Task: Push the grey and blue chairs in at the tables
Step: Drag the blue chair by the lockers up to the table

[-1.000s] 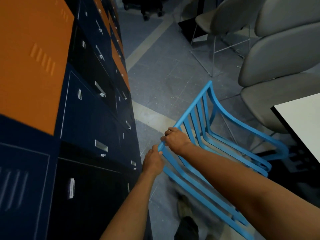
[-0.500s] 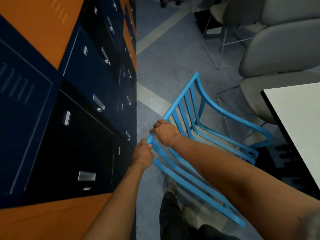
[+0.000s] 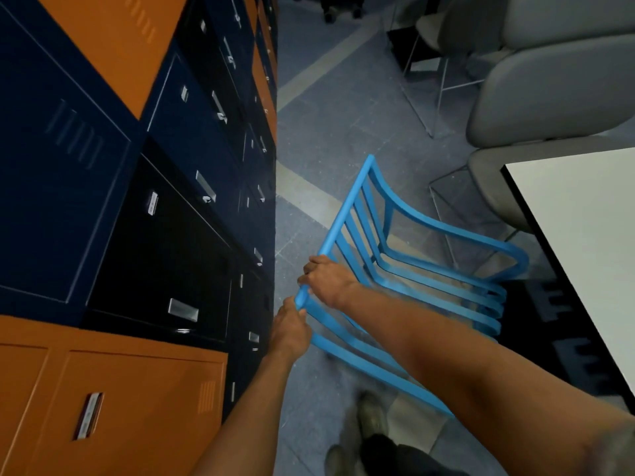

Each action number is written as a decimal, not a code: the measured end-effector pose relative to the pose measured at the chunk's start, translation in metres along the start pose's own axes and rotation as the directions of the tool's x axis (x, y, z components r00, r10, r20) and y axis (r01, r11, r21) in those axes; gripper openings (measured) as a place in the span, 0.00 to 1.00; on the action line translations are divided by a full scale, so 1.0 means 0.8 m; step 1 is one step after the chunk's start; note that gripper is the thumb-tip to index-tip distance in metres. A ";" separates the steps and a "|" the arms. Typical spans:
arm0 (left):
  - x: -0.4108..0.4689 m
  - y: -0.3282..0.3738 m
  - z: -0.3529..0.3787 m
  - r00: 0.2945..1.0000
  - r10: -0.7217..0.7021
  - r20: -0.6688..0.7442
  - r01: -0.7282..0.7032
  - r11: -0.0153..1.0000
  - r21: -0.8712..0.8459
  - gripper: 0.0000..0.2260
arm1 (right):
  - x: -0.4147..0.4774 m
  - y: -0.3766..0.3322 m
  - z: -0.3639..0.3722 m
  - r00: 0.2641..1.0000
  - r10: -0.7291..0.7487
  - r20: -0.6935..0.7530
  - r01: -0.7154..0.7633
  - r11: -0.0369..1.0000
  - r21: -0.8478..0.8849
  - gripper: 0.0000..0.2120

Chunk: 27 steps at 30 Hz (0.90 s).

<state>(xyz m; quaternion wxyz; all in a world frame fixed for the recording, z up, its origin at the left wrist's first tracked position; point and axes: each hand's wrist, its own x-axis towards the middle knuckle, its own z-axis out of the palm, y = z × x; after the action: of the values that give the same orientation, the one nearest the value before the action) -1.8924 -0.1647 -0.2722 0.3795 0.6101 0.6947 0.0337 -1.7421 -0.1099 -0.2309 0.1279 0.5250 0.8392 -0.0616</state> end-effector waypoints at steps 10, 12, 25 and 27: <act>-0.068 -0.033 0.016 0.999 0.033 0.028 -0.030 0.996 -0.087 0.09 | -0.046 -0.046 0.010 1.000 0.015 0.013 -0.016 0.997 0.078 0.18; -0.077 -0.041 0.018 0.999 0.031 0.038 -0.028 0.996 -0.085 0.08 | -0.054 -0.056 0.011 1.000 0.018 0.016 -0.019 0.997 0.077 0.18; -0.142 -0.114 0.024 0.998 -0.016 0.056 0.025 0.986 -0.162 0.08 | -0.098 -0.151 0.010 0.999 -0.051 -0.006 0.052 0.998 0.029 0.18; -0.156 -0.128 0.024 0.998 -0.035 0.051 0.043 0.983 -0.179 0.08 | -0.104 -0.168 0.014 0.999 -0.049 0.004 0.049 0.998 0.040 0.18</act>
<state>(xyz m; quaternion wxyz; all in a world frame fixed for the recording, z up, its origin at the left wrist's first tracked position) -1.9697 -0.3080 -0.2773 0.4501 0.5601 0.6915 0.0744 -1.8261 -0.2437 -0.2221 0.1179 0.5066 0.8500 -0.0830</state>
